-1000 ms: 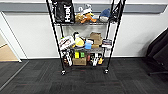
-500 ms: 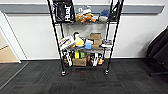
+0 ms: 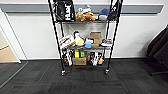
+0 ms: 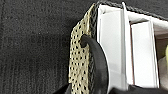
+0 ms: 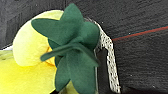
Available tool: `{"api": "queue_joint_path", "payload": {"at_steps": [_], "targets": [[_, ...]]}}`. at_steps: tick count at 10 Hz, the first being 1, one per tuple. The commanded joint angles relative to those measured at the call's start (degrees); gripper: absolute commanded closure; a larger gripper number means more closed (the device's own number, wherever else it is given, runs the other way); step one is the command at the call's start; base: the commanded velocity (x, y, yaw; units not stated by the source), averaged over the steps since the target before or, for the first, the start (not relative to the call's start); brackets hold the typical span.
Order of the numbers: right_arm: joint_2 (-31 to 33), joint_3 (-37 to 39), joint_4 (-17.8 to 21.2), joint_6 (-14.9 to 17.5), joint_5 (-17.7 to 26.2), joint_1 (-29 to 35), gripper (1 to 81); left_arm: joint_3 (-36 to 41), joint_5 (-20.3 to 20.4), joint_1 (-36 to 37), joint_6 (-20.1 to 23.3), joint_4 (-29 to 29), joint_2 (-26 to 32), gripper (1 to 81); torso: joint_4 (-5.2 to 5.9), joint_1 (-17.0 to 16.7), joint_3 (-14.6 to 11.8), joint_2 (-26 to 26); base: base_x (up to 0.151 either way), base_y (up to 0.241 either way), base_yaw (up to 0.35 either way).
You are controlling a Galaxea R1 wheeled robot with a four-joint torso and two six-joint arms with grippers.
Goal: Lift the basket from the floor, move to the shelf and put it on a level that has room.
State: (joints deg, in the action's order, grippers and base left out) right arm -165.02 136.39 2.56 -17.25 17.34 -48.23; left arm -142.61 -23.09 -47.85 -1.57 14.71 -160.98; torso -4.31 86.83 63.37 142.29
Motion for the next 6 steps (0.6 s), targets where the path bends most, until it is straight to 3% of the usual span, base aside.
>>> {"api": "queue_joint_path", "payload": {"at_steps": [1, 2, 3, 6], "targets": [[0.2, -0.2, 1.2, -0.2, 2.6, 7.4, 1.0, -0.3, -2.8, 7.4, 0.0, 0.1, 0.7, 1.0, 0.00, 0.0, 5.1, 0.0, 0.000, 0.000, 0.000], [0.1, 0.0, 1.2, -0.1, 2.5, 7.4, 1.0, -0.3, -2.6, 7.4, -0.1, 0.0, 0.6, 1.0, 0.00, 0.1, 6.7, 0.0, 0.000, 0.000, 0.000], [0.1, 0.4, 1.1, -0.2, 2.5, 7.4, 1.0, -0.3, -2.4, 7.4, -0.1, -0.1, 0.6, 1.0, 0.00, 0.1, 3.5, 0.0, 0.000, 0.000, 0.000], [-0.9, 1.5, 3.3, -0.2, -0.7, 6.7, 1.0, -0.7, -1.3, 7.7, -0.1, 0.1, 0.2, 1.0, 0.00, 0.1, 4.9, 0.0, 0.000, 0.000, 0.000]]}}
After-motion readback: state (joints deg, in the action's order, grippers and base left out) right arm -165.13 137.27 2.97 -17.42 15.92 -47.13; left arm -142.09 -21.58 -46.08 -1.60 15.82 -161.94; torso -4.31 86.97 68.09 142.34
